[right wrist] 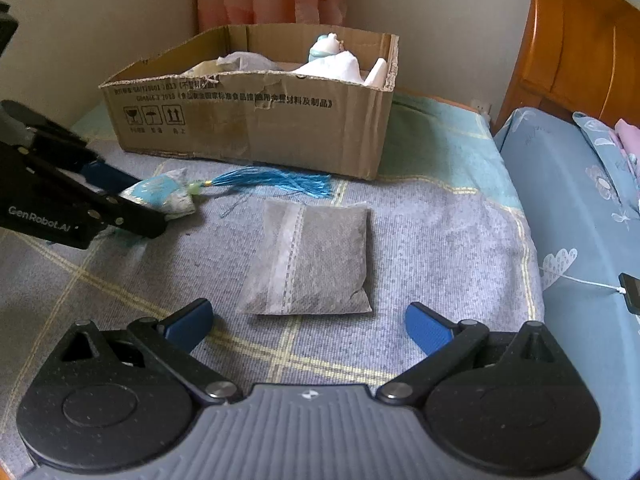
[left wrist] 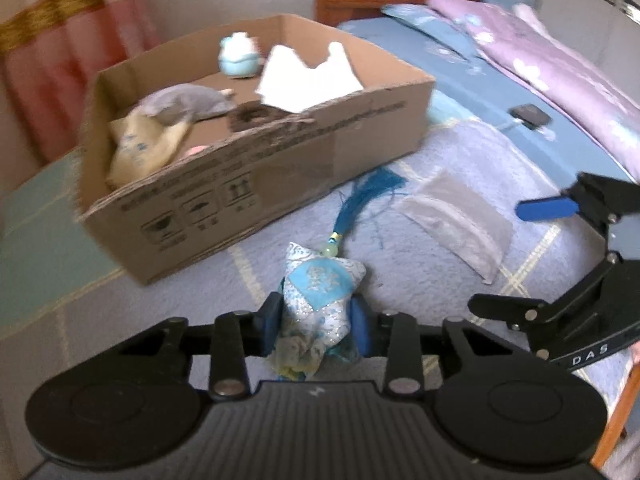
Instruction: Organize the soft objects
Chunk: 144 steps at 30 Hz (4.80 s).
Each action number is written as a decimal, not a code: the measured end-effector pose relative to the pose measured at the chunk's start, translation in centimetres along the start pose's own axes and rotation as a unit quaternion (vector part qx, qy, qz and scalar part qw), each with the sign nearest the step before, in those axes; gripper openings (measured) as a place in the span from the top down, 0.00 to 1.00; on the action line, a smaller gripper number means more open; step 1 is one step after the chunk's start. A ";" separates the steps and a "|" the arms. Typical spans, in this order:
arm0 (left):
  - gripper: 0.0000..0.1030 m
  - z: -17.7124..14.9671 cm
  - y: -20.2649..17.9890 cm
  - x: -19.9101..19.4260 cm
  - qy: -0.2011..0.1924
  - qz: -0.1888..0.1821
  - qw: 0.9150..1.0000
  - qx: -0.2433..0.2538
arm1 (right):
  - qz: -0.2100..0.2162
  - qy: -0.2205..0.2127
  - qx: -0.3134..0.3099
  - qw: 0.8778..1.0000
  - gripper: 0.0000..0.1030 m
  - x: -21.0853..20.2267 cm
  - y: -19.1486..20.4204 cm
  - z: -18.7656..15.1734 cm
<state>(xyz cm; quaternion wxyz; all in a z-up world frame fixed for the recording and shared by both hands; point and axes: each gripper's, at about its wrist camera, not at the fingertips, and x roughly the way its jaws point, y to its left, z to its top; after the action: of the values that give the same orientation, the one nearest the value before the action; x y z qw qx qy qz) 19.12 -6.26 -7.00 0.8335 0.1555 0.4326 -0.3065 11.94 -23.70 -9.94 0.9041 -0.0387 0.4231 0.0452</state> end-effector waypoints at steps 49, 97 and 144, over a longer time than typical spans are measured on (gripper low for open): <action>0.67 0.4 -0.1 -6.7 -0.047 0.009 0.999 -0.018 | 0.025 -0.069 -0.043 0.996 0.68 -5.7 0.7 4.0; 0.04 4.8 1.2 -8.7 -0.089 0.108 0.989 -0.053 | 0.036 -0.126 -0.058 0.990 0.67 -6.8 -0.7 12.2; 0.01 -1.4 -0.4 -14.4 -0.140 0.222 0.950 -0.167 | 0.012 -0.010 -0.020 1.000 0.00 -0.4 1.7 21.4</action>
<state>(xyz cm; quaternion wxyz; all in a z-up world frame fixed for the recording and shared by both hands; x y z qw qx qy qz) 11.67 -0.40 3.91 0.9467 0.0614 0.3112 -0.0562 27.79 -19.69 4.01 0.9068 -0.0519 0.4133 0.0646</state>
